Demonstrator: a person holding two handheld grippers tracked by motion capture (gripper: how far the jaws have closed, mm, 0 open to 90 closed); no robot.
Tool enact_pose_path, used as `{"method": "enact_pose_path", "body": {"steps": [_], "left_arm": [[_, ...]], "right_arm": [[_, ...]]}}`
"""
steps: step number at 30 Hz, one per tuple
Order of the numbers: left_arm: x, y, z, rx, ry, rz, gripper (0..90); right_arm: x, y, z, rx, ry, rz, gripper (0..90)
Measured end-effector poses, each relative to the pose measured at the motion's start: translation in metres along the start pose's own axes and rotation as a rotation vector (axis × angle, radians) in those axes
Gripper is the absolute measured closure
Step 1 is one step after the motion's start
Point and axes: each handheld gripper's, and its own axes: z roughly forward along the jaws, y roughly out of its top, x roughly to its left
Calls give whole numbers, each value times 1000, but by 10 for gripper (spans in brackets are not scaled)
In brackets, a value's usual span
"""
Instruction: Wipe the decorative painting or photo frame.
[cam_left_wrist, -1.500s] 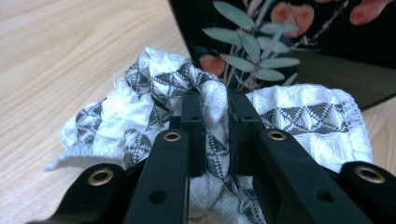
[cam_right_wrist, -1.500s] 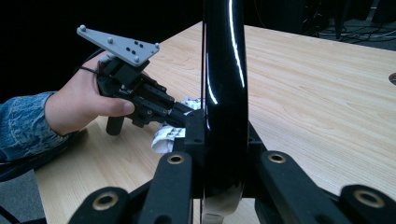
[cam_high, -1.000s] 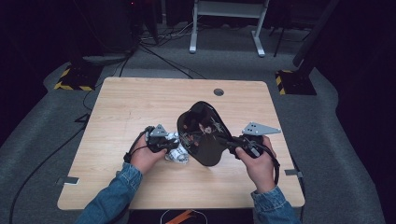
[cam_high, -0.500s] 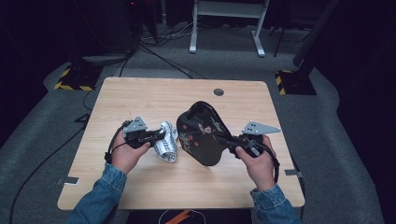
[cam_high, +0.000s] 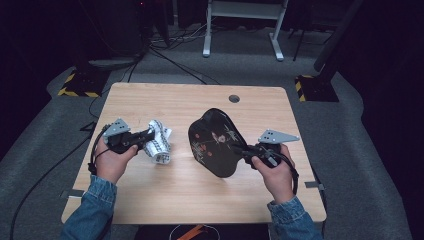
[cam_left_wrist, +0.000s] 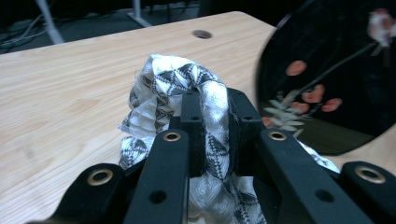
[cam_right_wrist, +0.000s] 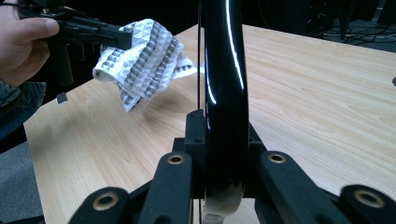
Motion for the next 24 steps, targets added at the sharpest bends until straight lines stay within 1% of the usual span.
{"method": "enact_pose_path", "body": {"steps": [1,3,4,5,8,9,11,12,13,14,15,16,17,18,19,20,21,23,24], "left_arm": [[3,-1,0,5,1,-1,793],[9,-6,0,23,14,-19,791],[9,-6,0,23,14,-19,790],[14,-9,1,42,24,-22,790],[21,-16,6,83,31,-39,785],[23,-18,8,103,45,-31,783],[25,-21,10,132,62,-36,780],[27,-23,11,140,69,-40,776],[28,-24,11,145,71,-54,767],[29,-25,10,143,78,-66,749],[30,-25,10,119,94,-80,698],[30,-24,10,98,99,-89,616],[30,-22,9,73,102,-97,566],[30,-22,9,73,102,-97,527],[28,-20,8,53,100,-97,527],[24,-15,7,23,103,-84,451],[24,-15,7,23,103,-84,447],[18,-10,5,6,98,-64,439],[14,-8,5,-3,88,-56,432]], "right_arm": [[0,0,0,0,0,0,809],[0,0,0,0,0,1,809],[0,0,0,0,0,1,809],[0,0,0,0,0,0,809],[0,0,0,0,-1,1,809],[0,0,0,1,-2,0,809],[0,0,0,1,-2,1,809],[0,0,0,0,-2,1,809],[0,0,0,0,-2,1,809],[0,0,0,-1,-3,1,809],[0,0,0,-1,-3,1,808],[0,0,0,0,-3,1,808],[0,0,0,-1,-3,1,808],[0,0,0,-1,-3,1,808],[0,0,0,-1,-3,1,808],[0,0,0,-2,-4,3,807],[0,0,0,-2,-4,3,807],[1,0,0,-3,-7,2,805],[1,0,0,-3,-8,2,803]]}}
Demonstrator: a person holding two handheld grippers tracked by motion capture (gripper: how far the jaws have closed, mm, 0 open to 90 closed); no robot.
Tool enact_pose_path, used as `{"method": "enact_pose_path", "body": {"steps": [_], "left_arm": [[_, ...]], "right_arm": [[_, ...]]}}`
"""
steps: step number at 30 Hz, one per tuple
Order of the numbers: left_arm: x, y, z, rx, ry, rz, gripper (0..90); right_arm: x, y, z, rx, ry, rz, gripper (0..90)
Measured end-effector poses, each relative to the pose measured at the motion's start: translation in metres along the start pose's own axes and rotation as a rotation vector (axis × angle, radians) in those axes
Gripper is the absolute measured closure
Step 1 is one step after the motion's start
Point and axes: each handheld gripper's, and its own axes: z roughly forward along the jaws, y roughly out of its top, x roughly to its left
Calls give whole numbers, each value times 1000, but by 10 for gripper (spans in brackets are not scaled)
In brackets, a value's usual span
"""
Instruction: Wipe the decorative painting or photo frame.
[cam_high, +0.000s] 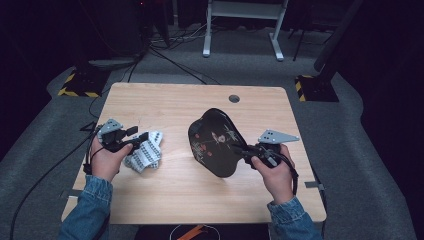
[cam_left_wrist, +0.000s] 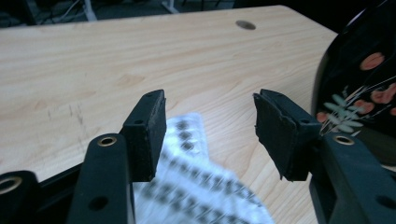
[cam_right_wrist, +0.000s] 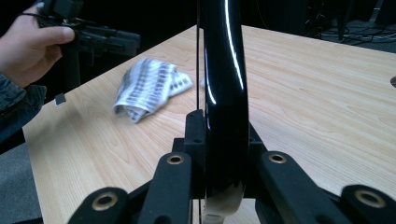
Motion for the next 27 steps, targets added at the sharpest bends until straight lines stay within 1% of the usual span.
{"method": "enact_pose_path", "body": {"steps": [1,2,3,4,5,6,7,8,9,12,13,14,16,17,18,19,20,21,23,25,27], "left_arm": [[-4,2,0,-11,-7,11,427],[-8,5,0,-21,-31,23,421],[-11,6,1,-27,-43,32,413],[-16,9,2,-30,-64,41,407],[-20,10,3,-37,-73,43,400],[-26,11,6,-33,-95,52,397],[-30,12,9,-32,-114,59,391],[-33,13,12,-33,-125,59,385],[-36,13,15,-26,-137,70,381],[-46,13,26,-7,-170,80,370],[-48,13,29,-4,-176,82,362],[-48,13,29,-4,-176,82,356],[-53,12,38,8,-196,83,344],[-55,12,43,29,-196,75,328],[-57,12,49,37,-195,77,298],[-58,11,52,42,-200,74,292],[-58,11,52,42,-200,74,287],[-60,11,58,43,-210,69,287],[-62,11,65,49,-230,62,275],[-66,10,72,57,-245,70,271],[-68,9,80,72,-249,86,263]], "right_arm": [[0,0,0,1,-2,0,797],[1,0,0,1,-4,-1,788],[1,0,0,-2,-6,0,777],[1,0,0,-3,-13,0,760],[2,1,0,-4,-29,-7,736],[2,1,-1,-8,-37,-13,715],[3,2,-2,-21,-34,-10,678],[4,2,-3,-28,-33,-6,665],[4,3,-5,-31,-35,-4,653],[5,3,-10,-44,-53,2,591],[6,3,-11,-51,-56,5,575],[6,3,-11,-51,-56,5,575],[7,3,-15,-61,-67,10,556],[8,3,-17,-64,-72,8,548],[10,3,-19,-63,-79,10,540],[11,3,-21,-60,-86,13,535],[12,2,-23,-58,-91,9,529],[12,2,-23,-58,-91,9,529],[14,2,-26,-55,-111,10,522],[16,1,-29,-49,-123,12,522],[17,0,-31,-45,-132,17,523]]}}
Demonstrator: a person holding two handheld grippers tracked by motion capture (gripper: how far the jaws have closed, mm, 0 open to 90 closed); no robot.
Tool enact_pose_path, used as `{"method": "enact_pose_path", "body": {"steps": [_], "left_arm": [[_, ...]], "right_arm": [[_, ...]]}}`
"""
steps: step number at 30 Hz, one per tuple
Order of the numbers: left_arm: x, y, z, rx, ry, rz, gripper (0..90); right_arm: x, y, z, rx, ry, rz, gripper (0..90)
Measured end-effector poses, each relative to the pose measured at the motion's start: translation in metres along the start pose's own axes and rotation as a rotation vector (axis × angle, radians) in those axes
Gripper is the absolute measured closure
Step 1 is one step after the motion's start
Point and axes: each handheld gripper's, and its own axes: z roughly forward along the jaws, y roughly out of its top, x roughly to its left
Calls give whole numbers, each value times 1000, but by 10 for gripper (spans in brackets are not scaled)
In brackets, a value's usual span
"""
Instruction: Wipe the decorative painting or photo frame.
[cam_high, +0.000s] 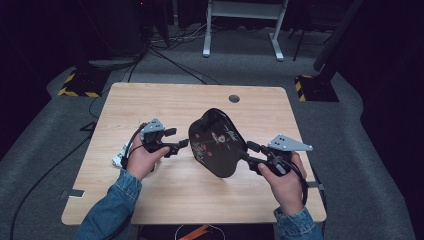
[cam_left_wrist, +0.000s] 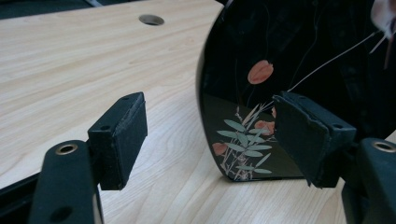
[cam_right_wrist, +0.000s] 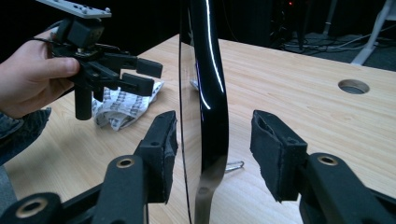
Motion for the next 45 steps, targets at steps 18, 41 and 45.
{"method": "enact_pose_path", "body": {"steps": [18,41,45], "left_arm": [[1,-13,40,91,-63,-2,238],[-5,-24,59,100,-191,40,222],[-5,-23,59,107,-193,29,228]], "right_arm": [[8,-6,-4,78,-45,-4,643],[13,-6,3,88,-78,-32,769],[14,-6,4,81,-83,-29,772]]}}
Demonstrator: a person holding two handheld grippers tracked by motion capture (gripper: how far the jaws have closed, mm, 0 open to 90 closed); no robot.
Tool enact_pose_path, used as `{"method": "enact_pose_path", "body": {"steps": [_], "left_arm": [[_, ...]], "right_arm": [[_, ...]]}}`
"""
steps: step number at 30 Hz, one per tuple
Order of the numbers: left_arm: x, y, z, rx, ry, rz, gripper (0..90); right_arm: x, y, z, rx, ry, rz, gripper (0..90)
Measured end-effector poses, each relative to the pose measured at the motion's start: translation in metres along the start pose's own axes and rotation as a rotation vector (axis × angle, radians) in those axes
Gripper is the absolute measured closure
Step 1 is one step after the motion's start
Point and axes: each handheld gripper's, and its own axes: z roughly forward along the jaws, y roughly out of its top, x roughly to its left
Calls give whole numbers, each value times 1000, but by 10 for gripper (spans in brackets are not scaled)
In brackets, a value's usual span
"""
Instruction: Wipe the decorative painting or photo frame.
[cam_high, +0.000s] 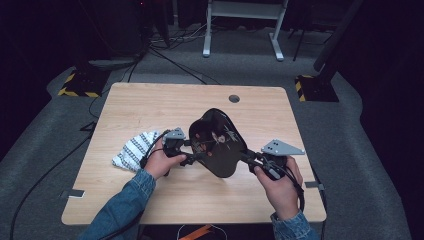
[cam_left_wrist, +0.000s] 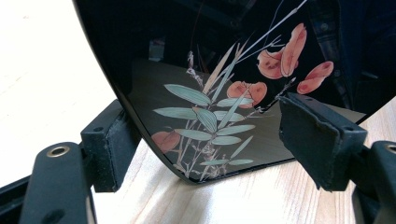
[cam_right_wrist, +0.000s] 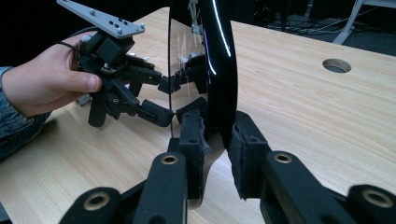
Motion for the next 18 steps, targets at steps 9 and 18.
{"method": "enact_pose_path", "body": {"steps": [9,18], "left_arm": [[1,2,-4,20,10,4,274],[0,4,-11,21,48,-18,313]], "right_arm": [[0,1,3,-3,-10,-2,764],[3,4,6,-11,-10,10,755]]}}
